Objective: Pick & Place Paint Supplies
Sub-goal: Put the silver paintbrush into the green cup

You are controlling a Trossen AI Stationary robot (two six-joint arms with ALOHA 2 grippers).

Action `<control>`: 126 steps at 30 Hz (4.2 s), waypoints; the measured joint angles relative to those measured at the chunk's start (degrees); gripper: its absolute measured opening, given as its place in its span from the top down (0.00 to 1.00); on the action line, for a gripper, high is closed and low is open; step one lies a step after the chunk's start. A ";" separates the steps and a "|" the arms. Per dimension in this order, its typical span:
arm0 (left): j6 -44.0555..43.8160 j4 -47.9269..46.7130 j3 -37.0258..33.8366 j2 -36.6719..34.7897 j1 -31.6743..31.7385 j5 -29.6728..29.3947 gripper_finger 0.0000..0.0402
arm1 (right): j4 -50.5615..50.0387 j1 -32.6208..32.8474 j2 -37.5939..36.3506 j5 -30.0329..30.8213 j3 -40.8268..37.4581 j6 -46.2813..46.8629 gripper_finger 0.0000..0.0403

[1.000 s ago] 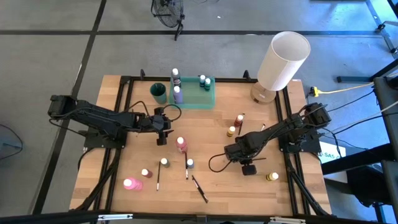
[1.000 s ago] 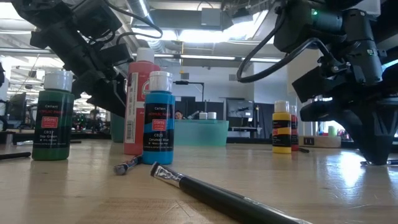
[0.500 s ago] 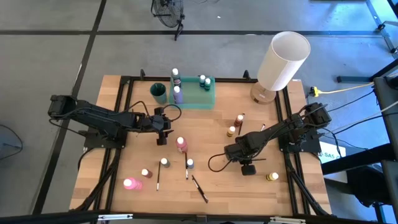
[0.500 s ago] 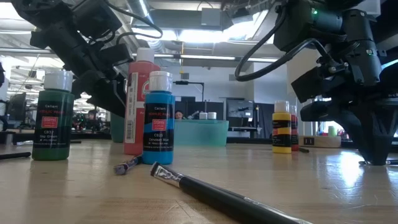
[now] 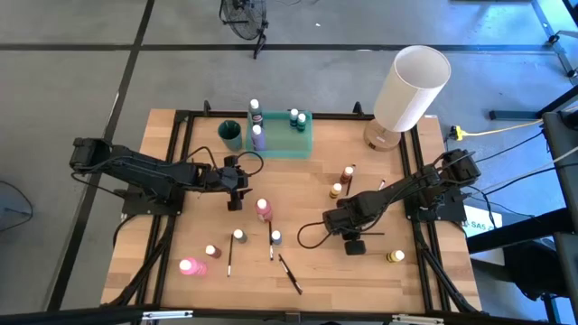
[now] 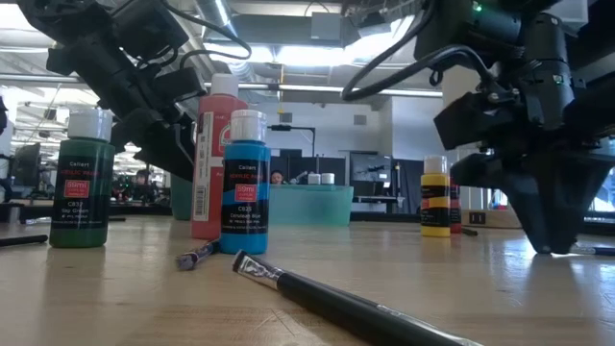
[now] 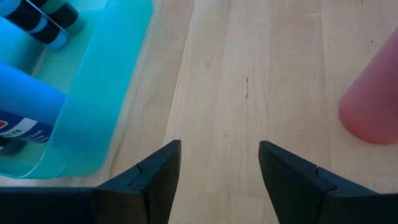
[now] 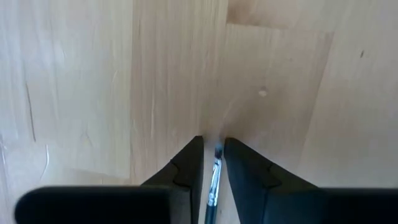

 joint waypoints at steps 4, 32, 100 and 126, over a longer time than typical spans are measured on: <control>0.00 -0.01 0.00 0.00 -0.01 0.00 0.47 | 0.09 -0.02 0.02 0.37 0.02 0.00 0.82; 0.00 -0.01 0.02 -0.01 -0.01 0.00 0.47 | -9.88 0.22 0.81 13.86 11.81 -3.02 1.00; 2.35 4.77 11.96 -19.28 -13.86 8.17 0.47 | 53.25 -1.88 0.48 21.20 27.27 -38.61 1.00; 8.98 14.12 11.91 -8.61 -13.92 5.91 0.47 | 54.06 -3.78 2.69 21.48 27.15 -38.84 1.00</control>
